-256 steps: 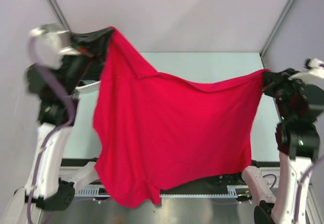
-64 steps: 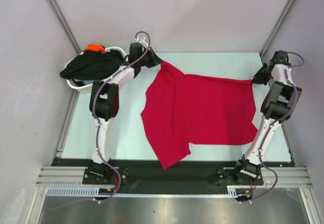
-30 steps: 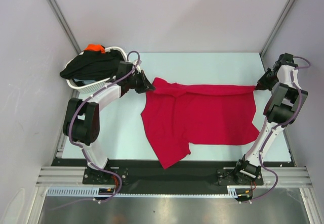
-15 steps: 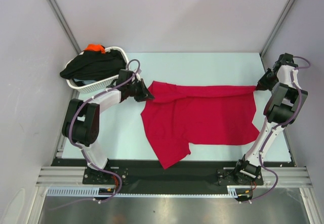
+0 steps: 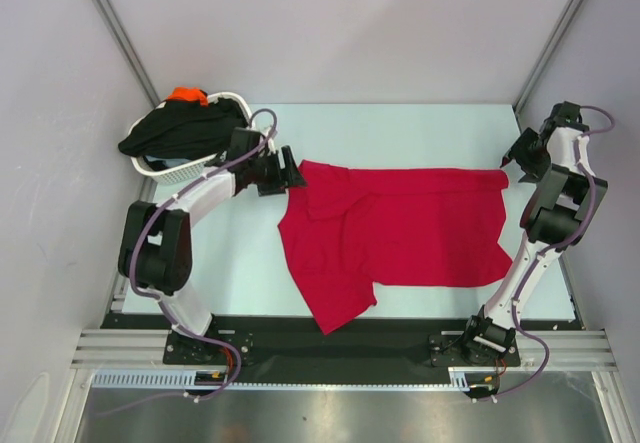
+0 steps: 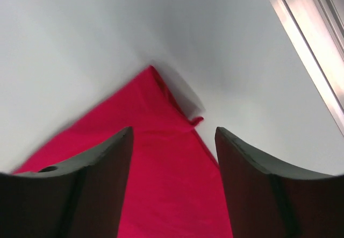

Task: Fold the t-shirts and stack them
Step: Fold the tshirt

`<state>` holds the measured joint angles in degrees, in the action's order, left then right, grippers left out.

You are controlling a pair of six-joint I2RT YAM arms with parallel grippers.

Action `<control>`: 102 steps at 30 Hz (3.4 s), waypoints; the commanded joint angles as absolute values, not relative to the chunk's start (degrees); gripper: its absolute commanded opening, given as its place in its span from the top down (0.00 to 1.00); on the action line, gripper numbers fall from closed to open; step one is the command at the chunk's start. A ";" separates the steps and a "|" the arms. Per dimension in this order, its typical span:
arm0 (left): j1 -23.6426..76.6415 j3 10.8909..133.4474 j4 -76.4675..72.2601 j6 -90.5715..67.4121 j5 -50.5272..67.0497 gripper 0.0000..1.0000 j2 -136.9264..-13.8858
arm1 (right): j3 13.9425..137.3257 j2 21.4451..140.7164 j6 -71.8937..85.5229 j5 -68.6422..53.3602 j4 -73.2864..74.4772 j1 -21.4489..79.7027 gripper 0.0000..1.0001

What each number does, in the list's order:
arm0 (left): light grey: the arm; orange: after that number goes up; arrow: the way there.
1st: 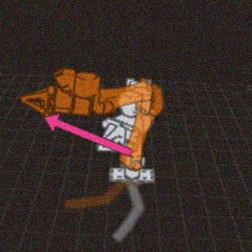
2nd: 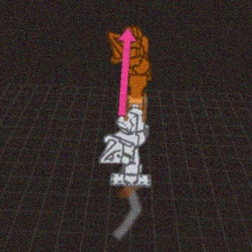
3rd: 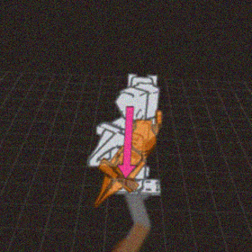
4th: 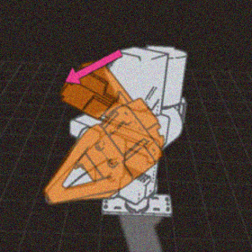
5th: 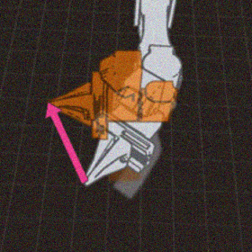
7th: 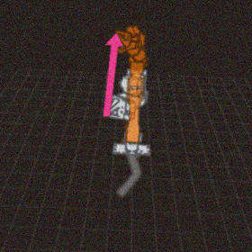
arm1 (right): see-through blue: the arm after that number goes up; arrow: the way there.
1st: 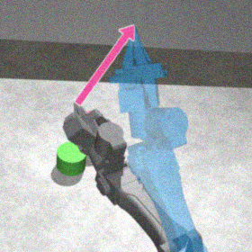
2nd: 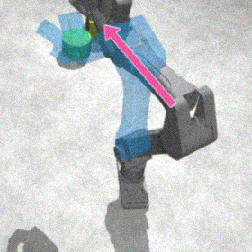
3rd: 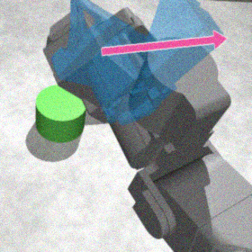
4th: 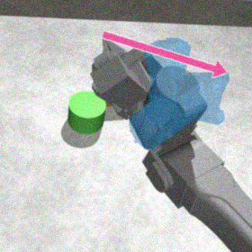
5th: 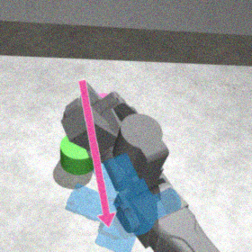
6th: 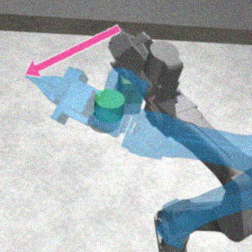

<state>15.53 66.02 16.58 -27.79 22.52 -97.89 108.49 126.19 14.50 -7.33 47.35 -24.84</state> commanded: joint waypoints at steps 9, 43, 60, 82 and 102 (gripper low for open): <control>15.64 92.36 19.06 -19.95 16.26 0.32 -117.13 | 117.95 132.54 11.60 -10.81 41.92 -23.38 0.28; 15.65 106.00 20.83 -20.84 12.76 1.00 -132.55 | 112.67 135.79 8.52 -11.07 38.06 -20.83 0.76; 13.27 114.17 27.14 -14.85 -2.03 0.83 -131.05 | 127.50 141.85 17.58 -14.24 40.14 -18.37 0.87; 20.30 64.17 23.56 -21.62 9.04 0.45 -83.25 | 72.80 92.56 22.94 0.62 47.21 -29.44 0.56; 20.39 59.68 23.38 -19.51 15.03 0.51 -78.92 | 50.45 93.33 23.46 4.39 30.06 -28.48 0.62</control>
<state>20.49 58.06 23.79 -20.47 14.22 -80.47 51.35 90.96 22.48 0.08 31.99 -28.45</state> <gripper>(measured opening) 0.492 0.417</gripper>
